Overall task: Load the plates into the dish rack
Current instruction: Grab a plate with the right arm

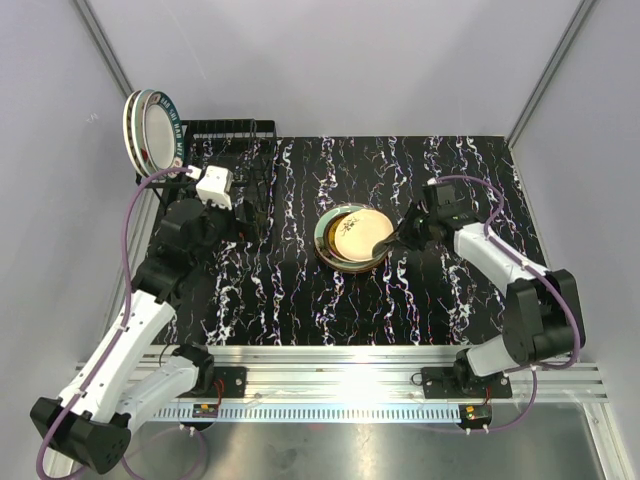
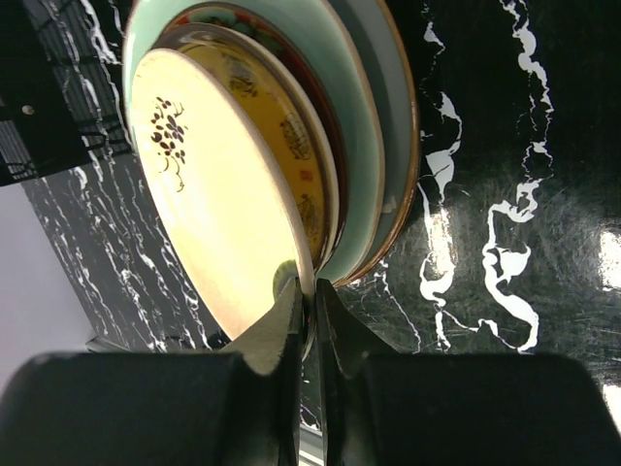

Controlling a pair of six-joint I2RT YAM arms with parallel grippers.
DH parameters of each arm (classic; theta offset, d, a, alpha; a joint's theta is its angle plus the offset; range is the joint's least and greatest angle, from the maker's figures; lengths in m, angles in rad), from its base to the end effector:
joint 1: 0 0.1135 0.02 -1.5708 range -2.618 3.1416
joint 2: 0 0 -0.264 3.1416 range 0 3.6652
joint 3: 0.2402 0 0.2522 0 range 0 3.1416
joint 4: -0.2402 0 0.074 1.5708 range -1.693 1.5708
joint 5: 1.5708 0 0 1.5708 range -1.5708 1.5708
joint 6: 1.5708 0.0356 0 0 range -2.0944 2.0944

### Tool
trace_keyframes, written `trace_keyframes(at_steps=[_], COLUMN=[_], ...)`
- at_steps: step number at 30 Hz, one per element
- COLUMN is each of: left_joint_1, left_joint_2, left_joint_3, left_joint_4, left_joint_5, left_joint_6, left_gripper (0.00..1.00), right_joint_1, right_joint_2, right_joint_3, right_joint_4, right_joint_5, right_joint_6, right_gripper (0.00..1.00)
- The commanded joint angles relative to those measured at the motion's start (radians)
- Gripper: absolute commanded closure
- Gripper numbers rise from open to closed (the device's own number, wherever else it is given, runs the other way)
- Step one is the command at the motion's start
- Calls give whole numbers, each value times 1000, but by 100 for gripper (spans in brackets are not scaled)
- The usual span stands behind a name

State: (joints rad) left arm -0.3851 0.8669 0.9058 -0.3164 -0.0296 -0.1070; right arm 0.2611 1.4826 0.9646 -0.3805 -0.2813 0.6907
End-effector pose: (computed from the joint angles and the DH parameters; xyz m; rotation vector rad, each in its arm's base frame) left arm 0.1829 -0.0730 0.3542 0.2372 1.8447 -0.3153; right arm 0.2937 0.0887 0.2227 0.4239 2.5400 0.7354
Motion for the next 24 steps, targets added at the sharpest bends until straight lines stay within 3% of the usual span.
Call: trace_keyframes(at_steps=[1,6,13,16,22,24], left_joint_1=[-6,-5,-6,-5,-5,-5], left_joint_2=[9,21,124,179,224,227], left_joint_3=[12,1,-21,-21,-28,-28], left_joint_4=[30,48,183,220,246,247], left_joint_5=[25,115,469,558,612,617], left_joint_6=[-19,-83,-220,-272,-309,-309], left_gripper=[1,1,1,1,3,9], right_joint_1=[4,6,35,61,144,151], right_joint_2=[-67,-131,-261,-292,-311,-311], right_joint_3=[11,-26,-101,-109,-87,-84], right_joint_4=[28,95,267,330,373,373], right_joint_5=[-27,-88,-226,-292,-314,-314], right_joint_6=[4,-2,0,12,9,10], right_gripper=[100,100,100,100,100,100])
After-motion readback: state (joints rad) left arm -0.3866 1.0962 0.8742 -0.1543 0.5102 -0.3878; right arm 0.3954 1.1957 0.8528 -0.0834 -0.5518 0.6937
